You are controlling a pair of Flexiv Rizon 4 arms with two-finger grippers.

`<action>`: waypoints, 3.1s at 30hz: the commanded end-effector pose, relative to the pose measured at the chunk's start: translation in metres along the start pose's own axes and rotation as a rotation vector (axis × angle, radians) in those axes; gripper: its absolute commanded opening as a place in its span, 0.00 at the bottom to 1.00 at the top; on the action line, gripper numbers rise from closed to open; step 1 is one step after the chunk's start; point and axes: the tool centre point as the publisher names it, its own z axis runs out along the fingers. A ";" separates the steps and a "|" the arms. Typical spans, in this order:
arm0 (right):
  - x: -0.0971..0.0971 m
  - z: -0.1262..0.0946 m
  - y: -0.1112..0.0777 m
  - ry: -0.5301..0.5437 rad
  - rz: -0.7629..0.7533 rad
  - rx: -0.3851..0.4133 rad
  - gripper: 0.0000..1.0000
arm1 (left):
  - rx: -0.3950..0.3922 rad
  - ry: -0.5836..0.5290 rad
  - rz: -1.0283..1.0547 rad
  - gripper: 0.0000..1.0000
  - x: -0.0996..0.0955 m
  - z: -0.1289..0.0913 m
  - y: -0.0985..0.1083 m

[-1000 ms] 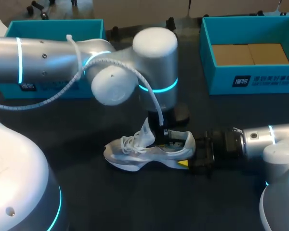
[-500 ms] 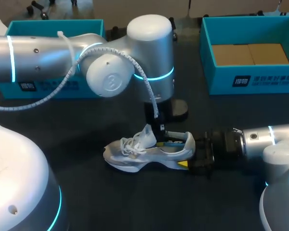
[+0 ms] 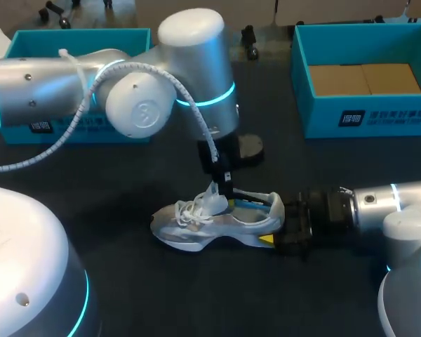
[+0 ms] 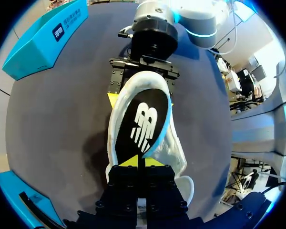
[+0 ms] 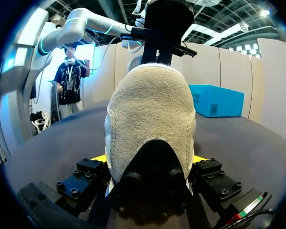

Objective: Take the shoe out of the shoebox, open the shoe tongue, remove and reinsert the insole, then place the shoe into the shoebox

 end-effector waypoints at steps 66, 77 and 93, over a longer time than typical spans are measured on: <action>0.001 0.000 0.001 0.000 0.001 0.006 0.00 | 0.109 -0.417 0.060 0.24 0.048 0.001 -0.034; 0.001 0.000 0.001 0.000 0.001 0.006 0.00 | 0.123 -0.530 0.022 0.00 0.044 0.007 -0.043; 0.001 0.000 0.001 0.000 0.001 0.006 0.00 | 0.194 -0.619 -0.014 0.00 0.052 -0.015 -0.045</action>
